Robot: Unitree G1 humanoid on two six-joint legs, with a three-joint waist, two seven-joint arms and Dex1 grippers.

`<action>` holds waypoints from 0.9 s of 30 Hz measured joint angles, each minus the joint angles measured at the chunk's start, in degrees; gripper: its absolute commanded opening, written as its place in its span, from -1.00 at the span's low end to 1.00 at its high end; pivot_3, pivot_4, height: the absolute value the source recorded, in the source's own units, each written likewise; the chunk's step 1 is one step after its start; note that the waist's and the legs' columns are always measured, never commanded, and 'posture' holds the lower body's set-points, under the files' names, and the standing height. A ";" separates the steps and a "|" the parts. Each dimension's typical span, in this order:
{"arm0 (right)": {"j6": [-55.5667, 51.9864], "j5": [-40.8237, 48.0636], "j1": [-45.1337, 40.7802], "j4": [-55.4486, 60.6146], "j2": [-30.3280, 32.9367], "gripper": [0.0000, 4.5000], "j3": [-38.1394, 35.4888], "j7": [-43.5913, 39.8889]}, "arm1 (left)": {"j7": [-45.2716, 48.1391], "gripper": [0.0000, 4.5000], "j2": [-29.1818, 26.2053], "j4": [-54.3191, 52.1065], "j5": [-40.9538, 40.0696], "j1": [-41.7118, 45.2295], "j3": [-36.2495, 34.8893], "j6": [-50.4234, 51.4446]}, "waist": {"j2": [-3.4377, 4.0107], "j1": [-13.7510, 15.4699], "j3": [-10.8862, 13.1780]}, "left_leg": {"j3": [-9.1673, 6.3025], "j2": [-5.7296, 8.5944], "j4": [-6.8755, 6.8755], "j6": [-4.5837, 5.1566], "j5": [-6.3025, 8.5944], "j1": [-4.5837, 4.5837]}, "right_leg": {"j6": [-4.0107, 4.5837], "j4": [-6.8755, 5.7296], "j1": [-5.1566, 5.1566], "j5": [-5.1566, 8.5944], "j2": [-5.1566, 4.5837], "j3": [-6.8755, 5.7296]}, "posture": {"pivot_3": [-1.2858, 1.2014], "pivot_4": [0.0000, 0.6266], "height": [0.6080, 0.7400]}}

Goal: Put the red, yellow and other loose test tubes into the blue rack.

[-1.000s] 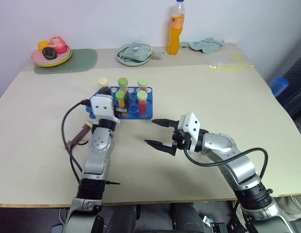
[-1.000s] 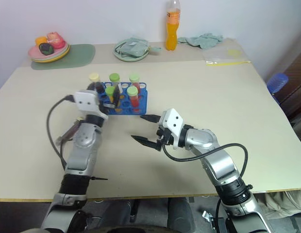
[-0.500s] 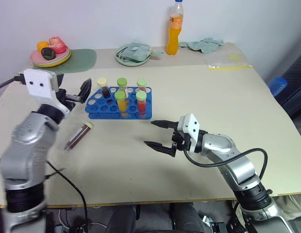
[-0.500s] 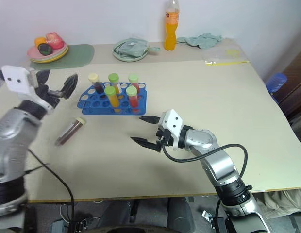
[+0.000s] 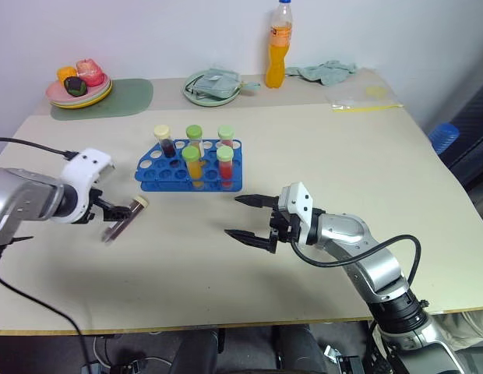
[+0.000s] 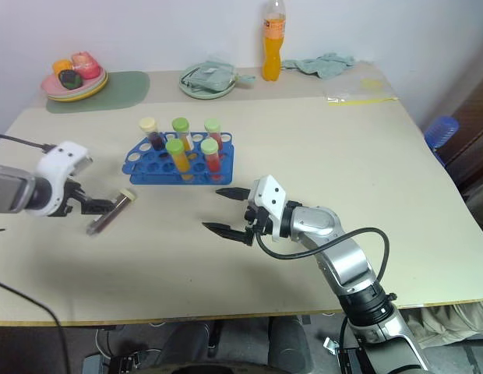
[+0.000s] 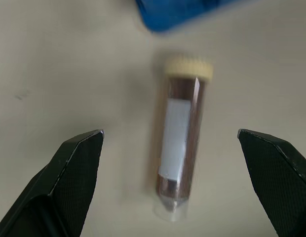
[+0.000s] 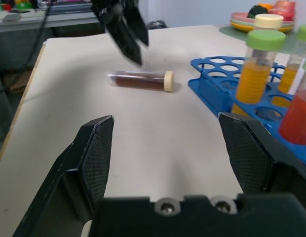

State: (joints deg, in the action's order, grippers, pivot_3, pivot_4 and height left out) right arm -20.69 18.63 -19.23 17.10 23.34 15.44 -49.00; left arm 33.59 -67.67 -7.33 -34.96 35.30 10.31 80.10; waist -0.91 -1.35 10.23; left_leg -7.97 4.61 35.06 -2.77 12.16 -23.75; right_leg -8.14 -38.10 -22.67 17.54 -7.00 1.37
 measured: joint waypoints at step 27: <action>-0.75 0.39 1.38 0.75 -0.96 0.67 0.15 2.09 | -11.93 -0.69 13.07 14.32 22.53 -3.62 -18.03 -28.13 | -0.10 -0.88 0.01 | -0.13 -0.35 0.03 -0.01 0.00 -0.05 | 0.09 0.06 -0.06 -0.07 0.09 0.03 | 0.03 -0.52 1.00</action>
State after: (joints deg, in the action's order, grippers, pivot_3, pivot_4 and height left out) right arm -21.44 19.02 -17.85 17.86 22.39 15.60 -46.90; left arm 21.67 -54.60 6.99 -12.43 31.67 -7.72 51.97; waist -1.02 -2.23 10.24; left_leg -8.10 4.25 35.09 -2.78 12.17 -23.80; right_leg -8.05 -38.05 -22.73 17.46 -6.90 1.40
